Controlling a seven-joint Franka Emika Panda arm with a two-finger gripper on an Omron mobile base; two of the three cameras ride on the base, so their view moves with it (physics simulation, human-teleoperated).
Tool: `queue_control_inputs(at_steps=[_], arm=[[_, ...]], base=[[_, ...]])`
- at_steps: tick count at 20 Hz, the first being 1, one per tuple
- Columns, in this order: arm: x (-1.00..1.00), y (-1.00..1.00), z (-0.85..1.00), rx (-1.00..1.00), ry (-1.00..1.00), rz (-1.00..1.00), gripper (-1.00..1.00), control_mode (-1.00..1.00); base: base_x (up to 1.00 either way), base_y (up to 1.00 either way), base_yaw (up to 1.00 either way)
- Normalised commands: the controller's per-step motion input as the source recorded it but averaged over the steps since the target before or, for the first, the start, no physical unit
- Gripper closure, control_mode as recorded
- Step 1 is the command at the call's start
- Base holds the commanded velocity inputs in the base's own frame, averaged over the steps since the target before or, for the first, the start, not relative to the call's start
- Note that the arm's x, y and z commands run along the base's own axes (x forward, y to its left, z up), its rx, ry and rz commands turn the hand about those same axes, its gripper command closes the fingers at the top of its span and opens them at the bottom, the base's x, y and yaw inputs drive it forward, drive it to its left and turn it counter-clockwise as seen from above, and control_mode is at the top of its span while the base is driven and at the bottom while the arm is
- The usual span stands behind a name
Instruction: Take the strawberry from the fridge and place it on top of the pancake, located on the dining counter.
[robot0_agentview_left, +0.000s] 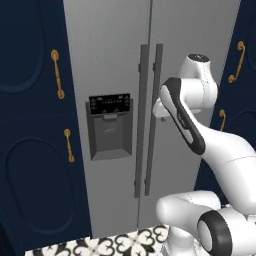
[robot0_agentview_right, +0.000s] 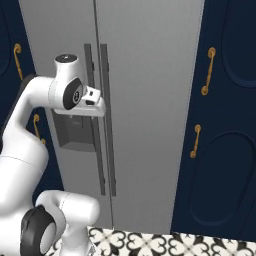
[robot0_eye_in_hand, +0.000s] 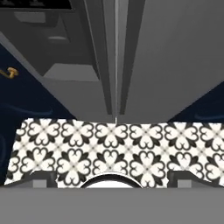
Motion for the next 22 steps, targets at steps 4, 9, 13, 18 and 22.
queue_control_inputs(at_steps=[4, 9, 13, 18, 22], arm=[[0.43, 0.00, -0.22, 0.00, -0.14, -0.01, -1.00, -1.00], [0.73, -0.16, -0.24, 0.00, -0.25, 0.04, -1.00, -1.00], [0.83, -0.02, 0.00, 0.00, -0.18, 0.00, -1.00, -1.00], [0.89, -0.14, 0.03, 0.00, -0.11, 0.00, -1.00, -1.00], [0.40, 0.00, 0.00, 0.00, -0.01, 0.00, -1.00, -1.00]], base=[[0.00, 0.00, 0.00], [0.00, 0.00, 0.00], [0.00, 0.00, 0.00], [0.00, 0.00, 0.00], [0.00, 0.00, 0.00]])
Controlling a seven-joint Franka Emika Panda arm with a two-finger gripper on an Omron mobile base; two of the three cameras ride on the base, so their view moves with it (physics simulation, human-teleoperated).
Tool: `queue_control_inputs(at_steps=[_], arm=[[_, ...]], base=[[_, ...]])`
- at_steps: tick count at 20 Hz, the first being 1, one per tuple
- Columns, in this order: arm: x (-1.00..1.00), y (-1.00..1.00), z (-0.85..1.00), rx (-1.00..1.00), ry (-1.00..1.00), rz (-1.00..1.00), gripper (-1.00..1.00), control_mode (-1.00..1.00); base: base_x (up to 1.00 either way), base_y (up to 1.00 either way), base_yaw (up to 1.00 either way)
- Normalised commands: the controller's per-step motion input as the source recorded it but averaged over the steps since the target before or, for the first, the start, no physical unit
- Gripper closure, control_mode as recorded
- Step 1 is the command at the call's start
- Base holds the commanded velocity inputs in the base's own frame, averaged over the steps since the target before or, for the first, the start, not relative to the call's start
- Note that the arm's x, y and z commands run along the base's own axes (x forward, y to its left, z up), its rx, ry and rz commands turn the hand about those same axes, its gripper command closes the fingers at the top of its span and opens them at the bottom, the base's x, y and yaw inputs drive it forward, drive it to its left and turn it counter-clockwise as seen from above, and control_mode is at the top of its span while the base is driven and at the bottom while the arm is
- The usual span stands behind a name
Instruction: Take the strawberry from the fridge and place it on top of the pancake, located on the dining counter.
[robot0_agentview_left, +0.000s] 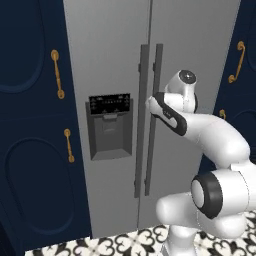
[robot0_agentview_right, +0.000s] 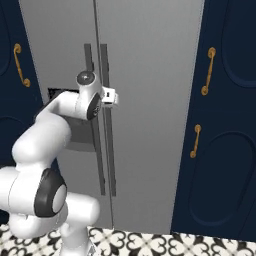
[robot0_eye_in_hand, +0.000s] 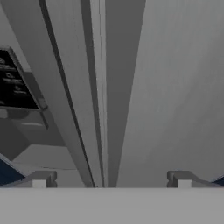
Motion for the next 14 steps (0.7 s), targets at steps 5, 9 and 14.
queue_control_inputs(at_steps=[5, 9, 14], arm=[[0.36, 0.00, 0.07, 0.00, -0.06, -0.02, -1.00, -1.00], [0.48, 0.00, 0.27, 0.00, -0.12, -0.05, -1.00, -1.00], [0.39, -0.01, 0.06, 0.00, -0.05, 0.00, -1.00, -1.00]], base=[[0.00, 0.00, 0.00], [0.00, 0.00, 0.00], [0.00, 0.00, 0.00]])
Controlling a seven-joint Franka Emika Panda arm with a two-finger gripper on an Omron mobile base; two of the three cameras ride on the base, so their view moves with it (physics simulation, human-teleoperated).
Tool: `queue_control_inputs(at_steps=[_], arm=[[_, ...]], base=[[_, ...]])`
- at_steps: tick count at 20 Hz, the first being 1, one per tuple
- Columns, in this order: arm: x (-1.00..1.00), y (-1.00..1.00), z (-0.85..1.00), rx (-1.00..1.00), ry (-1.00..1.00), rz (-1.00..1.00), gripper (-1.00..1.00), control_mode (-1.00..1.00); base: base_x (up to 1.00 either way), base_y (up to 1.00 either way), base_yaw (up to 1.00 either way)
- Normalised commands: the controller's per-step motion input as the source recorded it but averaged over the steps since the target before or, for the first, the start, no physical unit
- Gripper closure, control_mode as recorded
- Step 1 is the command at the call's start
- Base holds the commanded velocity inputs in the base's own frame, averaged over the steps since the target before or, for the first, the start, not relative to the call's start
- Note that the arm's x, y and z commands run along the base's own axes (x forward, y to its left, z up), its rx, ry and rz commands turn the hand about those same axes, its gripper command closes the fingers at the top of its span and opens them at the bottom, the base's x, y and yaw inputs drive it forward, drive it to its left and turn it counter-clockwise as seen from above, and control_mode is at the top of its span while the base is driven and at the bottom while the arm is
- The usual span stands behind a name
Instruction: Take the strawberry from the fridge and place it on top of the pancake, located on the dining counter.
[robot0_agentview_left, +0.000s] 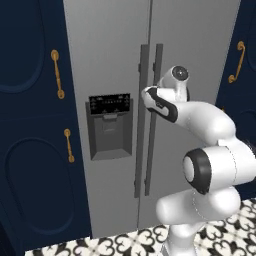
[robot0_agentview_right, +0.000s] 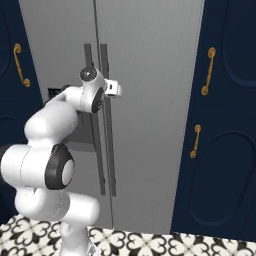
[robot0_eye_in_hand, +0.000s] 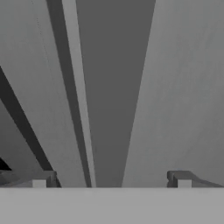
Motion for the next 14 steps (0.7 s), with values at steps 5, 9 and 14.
queue_control_inputs(at_steps=[5, 9, 14], arm=[[0.30, 0.00, -0.01, 0.00, -0.15, 0.00, -1.00, -1.00], [0.48, 0.00, 0.00, 0.00, -0.08, 0.00, -1.00, -1.00], [0.55, -0.06, 0.00, 0.00, 0.00, 0.00, -1.00, -1.00]], base=[[0.00, 0.00, 0.00], [0.00, 0.00, 0.00], [0.00, 0.00, 0.00]])
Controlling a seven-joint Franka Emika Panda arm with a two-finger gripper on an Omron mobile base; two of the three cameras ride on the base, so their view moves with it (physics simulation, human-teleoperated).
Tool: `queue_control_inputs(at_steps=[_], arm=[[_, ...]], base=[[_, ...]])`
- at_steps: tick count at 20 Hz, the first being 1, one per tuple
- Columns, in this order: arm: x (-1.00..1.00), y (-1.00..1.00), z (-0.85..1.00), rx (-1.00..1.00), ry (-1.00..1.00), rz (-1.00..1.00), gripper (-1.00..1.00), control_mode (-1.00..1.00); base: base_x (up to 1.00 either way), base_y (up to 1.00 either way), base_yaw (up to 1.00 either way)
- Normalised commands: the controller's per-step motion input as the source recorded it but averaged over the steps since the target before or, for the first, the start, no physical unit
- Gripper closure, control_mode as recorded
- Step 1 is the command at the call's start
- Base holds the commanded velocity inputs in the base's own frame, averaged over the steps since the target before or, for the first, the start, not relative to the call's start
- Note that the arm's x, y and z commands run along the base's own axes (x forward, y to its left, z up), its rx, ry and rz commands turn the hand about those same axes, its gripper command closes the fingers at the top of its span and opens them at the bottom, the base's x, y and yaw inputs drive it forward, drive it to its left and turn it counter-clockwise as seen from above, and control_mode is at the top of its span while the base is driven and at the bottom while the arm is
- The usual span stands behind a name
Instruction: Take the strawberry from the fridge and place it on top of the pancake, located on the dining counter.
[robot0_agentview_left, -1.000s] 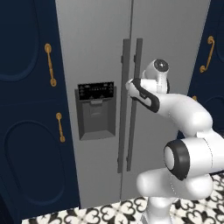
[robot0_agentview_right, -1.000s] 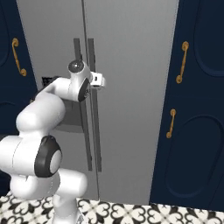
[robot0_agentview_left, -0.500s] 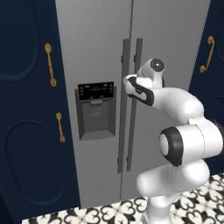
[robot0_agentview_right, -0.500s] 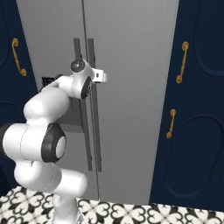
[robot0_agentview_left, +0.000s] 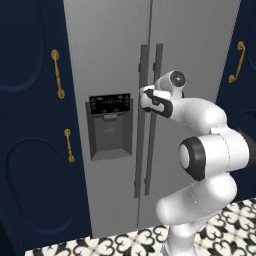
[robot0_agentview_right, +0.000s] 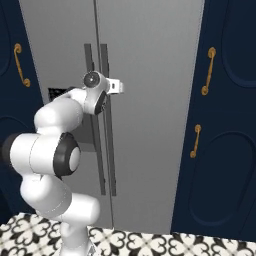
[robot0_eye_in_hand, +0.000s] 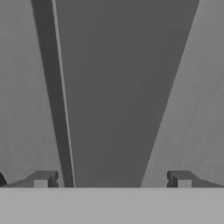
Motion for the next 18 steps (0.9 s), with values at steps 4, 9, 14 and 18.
queue_control_inputs(at_steps=[4, 9, 14, 18], arm=[[0.23, 0.00, 0.00, 0.00, 0.00, 0.00, 1.00, -1.00], [0.01, -0.05, 0.00, 0.00, 0.00, 0.00, 1.00, -1.00], [-0.30, -0.30, 0.00, 0.00, 0.03, 0.00, 1.00, -1.00], [-0.76, -0.61, 0.00, 0.00, 0.05, 0.00, 1.00, -1.00]], base=[[0.00, 0.00, 0.00], [0.00, 0.00, 0.00], [0.00, 0.00, 0.00], [0.00, 0.00, 0.00]])
